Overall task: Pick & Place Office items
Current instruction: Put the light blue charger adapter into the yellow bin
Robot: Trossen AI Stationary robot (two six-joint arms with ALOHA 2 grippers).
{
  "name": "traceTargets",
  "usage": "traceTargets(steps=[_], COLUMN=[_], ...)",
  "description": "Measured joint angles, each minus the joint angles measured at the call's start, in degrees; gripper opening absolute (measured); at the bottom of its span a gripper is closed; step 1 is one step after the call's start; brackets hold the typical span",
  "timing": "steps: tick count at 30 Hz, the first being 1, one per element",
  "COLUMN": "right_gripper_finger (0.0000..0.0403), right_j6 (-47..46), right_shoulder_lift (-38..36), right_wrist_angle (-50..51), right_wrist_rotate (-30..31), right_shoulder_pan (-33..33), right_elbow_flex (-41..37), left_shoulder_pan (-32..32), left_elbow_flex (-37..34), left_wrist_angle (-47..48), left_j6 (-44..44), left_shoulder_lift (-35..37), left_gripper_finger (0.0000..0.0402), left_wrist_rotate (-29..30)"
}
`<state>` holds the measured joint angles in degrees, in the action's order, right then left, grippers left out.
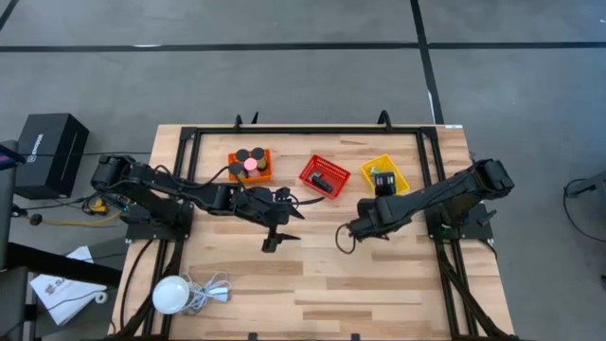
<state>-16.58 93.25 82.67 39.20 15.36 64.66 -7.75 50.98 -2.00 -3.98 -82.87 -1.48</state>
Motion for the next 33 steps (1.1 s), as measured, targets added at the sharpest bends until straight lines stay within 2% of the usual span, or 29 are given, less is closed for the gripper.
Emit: traceTargets(steps=[4,9,17,22,28,33], right_gripper_finger=[0.0122,0.0120,0.0124,0.0117,0.0131,0.0133], right_j6=[0.33,1.88,14.75,16.51,22.29,25.73], right_shoulder_lift=[0.00,0.00,0.01,-1.06,-2.02,-2.03], right_wrist_angle=[0.46,0.45,-10.11,-13.64,-19.12,-22.94], right_wrist_rotate=[0.95,6.31,0.88,0.31,-0.25,-6.84], right_shoulder_pan=[-2.94,-7.74,-17.75,-22.35,-25.20,-28.04], right_elbow_flex=[0.00,0.00,-1.69,-4.43,-5.07,-5.03], left_shoulder_pan=[0.00,0.00,0.00,-0.20,-0.20,-0.20], left_elbow_flex=[0.00,0.00,-0.02,-0.04,-0.04,-0.04], left_wrist_angle=[-0.27,-0.48,-0.66,-0.54,-0.62,-0.57], left_j6=[-0.01,-0.01,-0.01,0.17,-0.05,0.26], left_shoulder_lift=[0.00,0.00,0.00,0.00,0.00,0.00], left_gripper_finger=[0.0281,0.0280,0.0280,0.0280,0.0280,0.0280], left_wrist_rotate=[0.00,0.00,-0.02,-0.04,-0.06,-0.07])
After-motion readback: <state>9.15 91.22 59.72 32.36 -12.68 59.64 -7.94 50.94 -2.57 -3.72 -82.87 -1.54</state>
